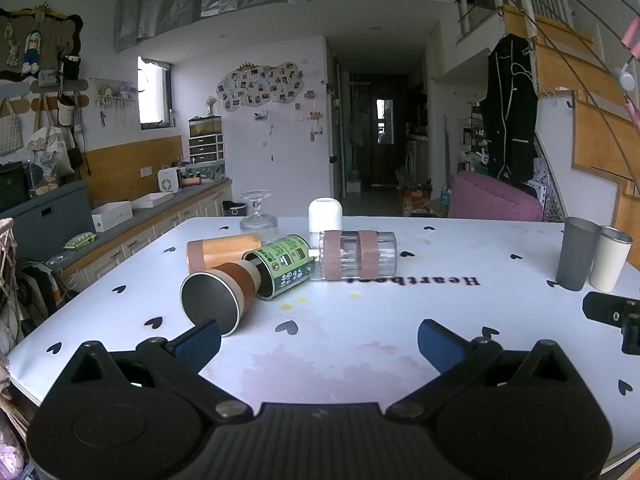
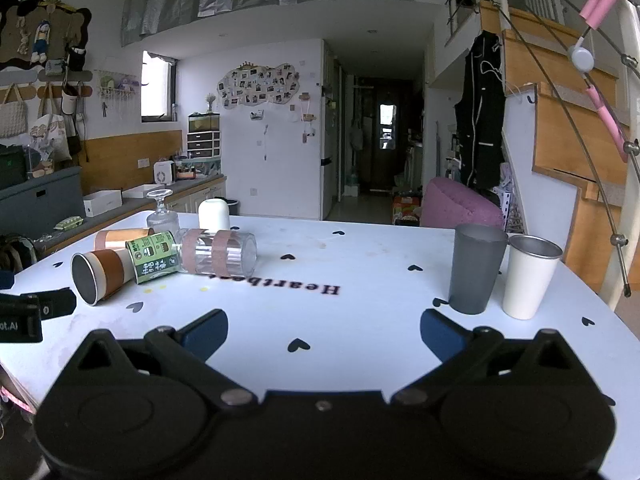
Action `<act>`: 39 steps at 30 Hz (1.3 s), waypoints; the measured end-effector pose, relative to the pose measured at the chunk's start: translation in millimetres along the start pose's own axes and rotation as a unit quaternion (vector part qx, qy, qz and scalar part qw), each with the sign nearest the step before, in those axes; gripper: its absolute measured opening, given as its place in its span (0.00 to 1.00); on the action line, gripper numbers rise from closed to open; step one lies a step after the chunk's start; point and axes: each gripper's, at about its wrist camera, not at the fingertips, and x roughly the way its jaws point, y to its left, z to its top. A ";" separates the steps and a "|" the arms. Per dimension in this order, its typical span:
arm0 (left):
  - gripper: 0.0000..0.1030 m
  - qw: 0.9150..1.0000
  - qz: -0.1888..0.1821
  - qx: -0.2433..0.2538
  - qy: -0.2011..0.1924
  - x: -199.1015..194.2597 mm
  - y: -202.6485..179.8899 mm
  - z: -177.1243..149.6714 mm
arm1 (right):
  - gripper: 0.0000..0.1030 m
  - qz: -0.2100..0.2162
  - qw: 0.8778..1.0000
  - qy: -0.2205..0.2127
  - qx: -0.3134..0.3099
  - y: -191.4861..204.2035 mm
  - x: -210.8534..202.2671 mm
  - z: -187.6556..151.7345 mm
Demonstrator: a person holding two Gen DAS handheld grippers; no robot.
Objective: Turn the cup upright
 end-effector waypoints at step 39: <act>1.00 1.000 -0.001 -0.002 -0.002 -1.0 -4.3 1.3 | 1.00 -0.002 1.000 -0.003 0.004 2.1 -5.3 -2.4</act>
